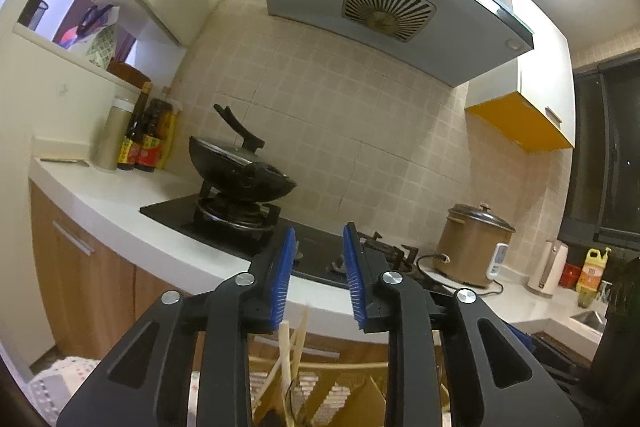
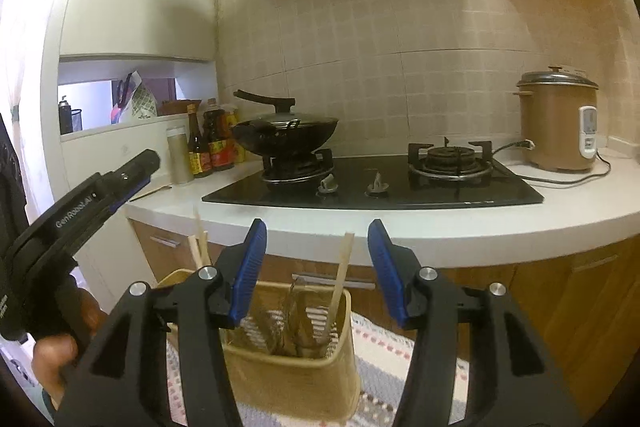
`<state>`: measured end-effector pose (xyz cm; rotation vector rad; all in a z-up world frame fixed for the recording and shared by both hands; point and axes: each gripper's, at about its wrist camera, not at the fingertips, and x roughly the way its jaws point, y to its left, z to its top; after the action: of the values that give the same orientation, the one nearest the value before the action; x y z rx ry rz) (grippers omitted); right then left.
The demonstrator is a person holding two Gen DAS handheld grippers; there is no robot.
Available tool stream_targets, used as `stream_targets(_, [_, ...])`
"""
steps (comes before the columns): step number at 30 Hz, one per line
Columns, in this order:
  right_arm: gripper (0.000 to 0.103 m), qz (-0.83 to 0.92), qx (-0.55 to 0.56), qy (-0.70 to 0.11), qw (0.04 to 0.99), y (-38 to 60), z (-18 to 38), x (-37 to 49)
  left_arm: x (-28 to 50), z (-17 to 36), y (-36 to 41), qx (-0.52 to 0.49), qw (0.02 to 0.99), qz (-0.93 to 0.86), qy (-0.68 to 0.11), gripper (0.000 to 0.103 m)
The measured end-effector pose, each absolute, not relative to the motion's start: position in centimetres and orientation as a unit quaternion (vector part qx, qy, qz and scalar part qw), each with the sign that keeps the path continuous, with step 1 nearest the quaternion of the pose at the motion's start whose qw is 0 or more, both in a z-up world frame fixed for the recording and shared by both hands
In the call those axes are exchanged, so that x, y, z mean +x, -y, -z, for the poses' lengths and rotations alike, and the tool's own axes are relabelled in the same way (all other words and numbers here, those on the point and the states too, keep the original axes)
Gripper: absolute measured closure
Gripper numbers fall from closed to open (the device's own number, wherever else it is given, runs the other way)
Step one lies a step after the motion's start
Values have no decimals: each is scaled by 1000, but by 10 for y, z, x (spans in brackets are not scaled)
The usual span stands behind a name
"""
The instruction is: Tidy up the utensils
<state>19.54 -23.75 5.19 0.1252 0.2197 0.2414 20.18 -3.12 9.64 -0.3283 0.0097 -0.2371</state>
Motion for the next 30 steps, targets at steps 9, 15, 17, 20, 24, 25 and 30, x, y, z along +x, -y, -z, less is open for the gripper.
stream_targets(9, [54, -109, 61, -129, 984, 236, -50, 134, 133, -100, 14, -131, 984, 118, -35, 54])
stream_targets(15, [54, -103, 58, -141, 983, 228, -32, 93, 83, -81, 5, -104, 988, 96, -62, 39])
stream_targets(17, [54, -105, 64, -147, 981, 228, -27, 84, 72, -74, 3, -95, 989, 88, -71, 39])
stream_targets(20, [54, -100, 61, -153, 981, 227, -21, 72, 56, -65, 1, -81, 990, 79, -83, 36])
stream_targets(24, [50, -100, 62, -160, 980, 226, -14, 61, 43, -53, 1, -75, 990, 79, -90, 27])
stream_targets(25, [47, -102, 66, -164, 979, 225, -10, 59, 41, -50, 0, -77, 990, 78, -91, 26])
stream_targets(30, [44, -74, 61, -155, 983, 222, 3, 46, 37, -31, 4, -66, 991, 64, -100, 21])
